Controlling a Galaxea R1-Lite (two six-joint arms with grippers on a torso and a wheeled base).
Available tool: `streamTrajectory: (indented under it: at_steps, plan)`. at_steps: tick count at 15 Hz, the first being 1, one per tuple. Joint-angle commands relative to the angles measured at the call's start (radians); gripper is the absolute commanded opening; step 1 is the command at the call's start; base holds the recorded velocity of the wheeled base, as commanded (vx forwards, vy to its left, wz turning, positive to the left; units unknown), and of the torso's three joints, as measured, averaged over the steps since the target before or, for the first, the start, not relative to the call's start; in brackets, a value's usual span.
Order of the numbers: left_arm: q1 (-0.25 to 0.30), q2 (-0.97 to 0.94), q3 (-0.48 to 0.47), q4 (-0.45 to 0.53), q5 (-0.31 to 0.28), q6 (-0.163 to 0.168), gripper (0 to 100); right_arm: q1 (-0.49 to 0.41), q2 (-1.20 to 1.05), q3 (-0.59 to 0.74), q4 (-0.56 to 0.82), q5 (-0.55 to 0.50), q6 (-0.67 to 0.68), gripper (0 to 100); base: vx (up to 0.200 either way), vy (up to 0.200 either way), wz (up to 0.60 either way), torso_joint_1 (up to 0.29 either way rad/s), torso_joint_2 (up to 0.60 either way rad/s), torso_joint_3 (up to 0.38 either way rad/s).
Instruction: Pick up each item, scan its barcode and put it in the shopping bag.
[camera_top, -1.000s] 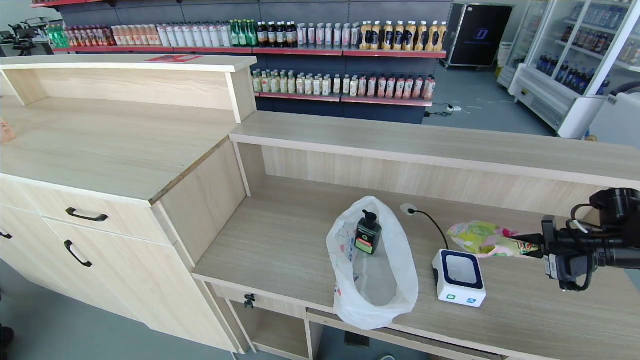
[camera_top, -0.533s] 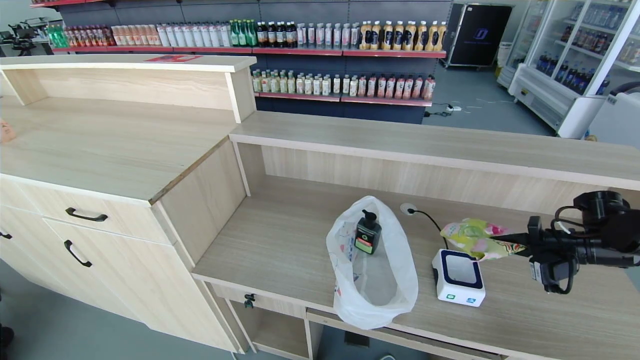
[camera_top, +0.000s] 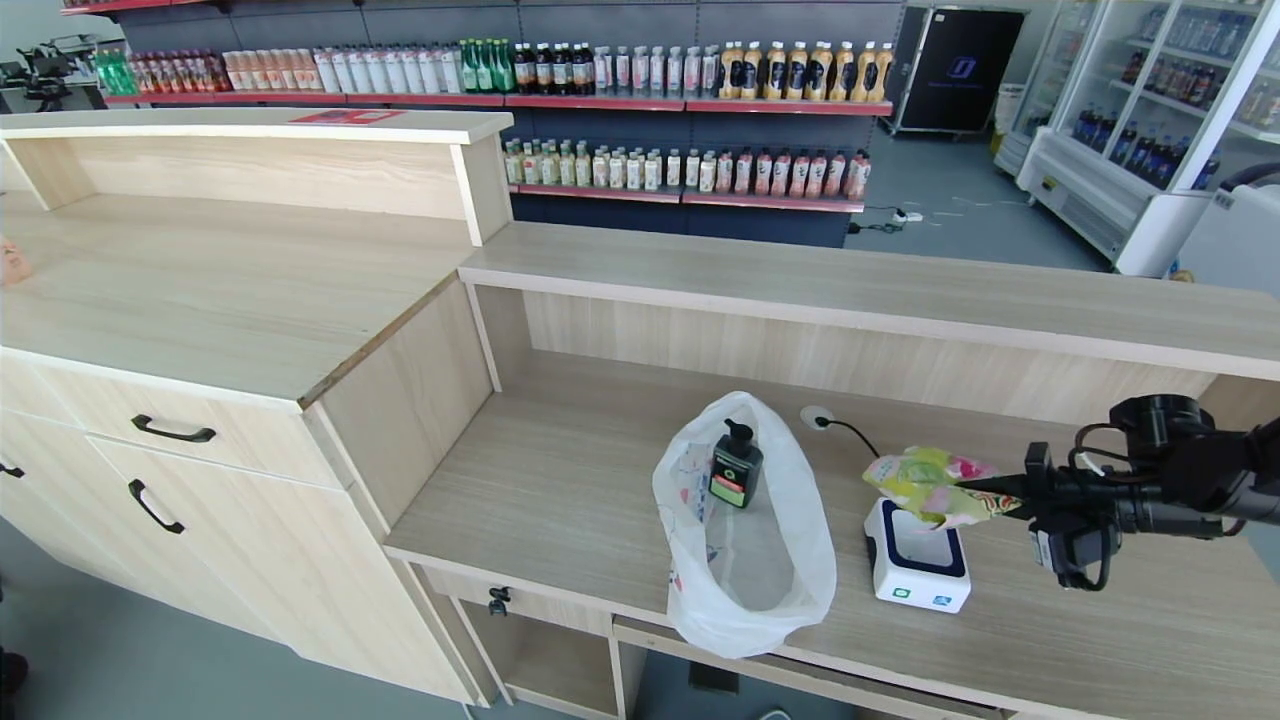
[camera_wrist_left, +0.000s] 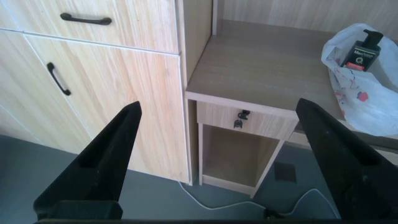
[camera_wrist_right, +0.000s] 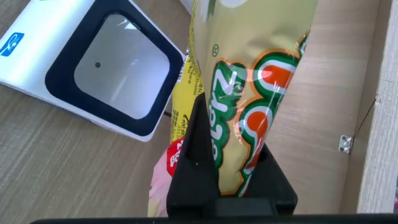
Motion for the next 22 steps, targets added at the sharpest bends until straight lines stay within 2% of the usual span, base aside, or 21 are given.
streamTrajectory:
  at_steps: [1, 6, 22]
  plan:
    - [0.000, 0.000, 0.000, 0.001, 0.000, -0.001, 100, 0.015, 0.027, -0.014, -0.001, 0.001, 0.001, 0, 0.000, 0.000, 0.00, 0.000, 0.00, 0.000]
    - [0.000, 0.000, 0.000, 0.000, 0.000, -0.001, 100, 0.010, 0.035, -0.021, -0.056, 0.000, -0.004, 0, 0.000, 0.000, 0.00, 0.000, 0.00, 0.000]
    - [0.000, 0.000, 0.000, 0.000, 0.000, 0.001, 100, 0.010, 0.046, -0.014, -0.070, 0.001, -0.025, 0, 0.000, 0.000, 0.00, 0.000, 0.00, 0.000]
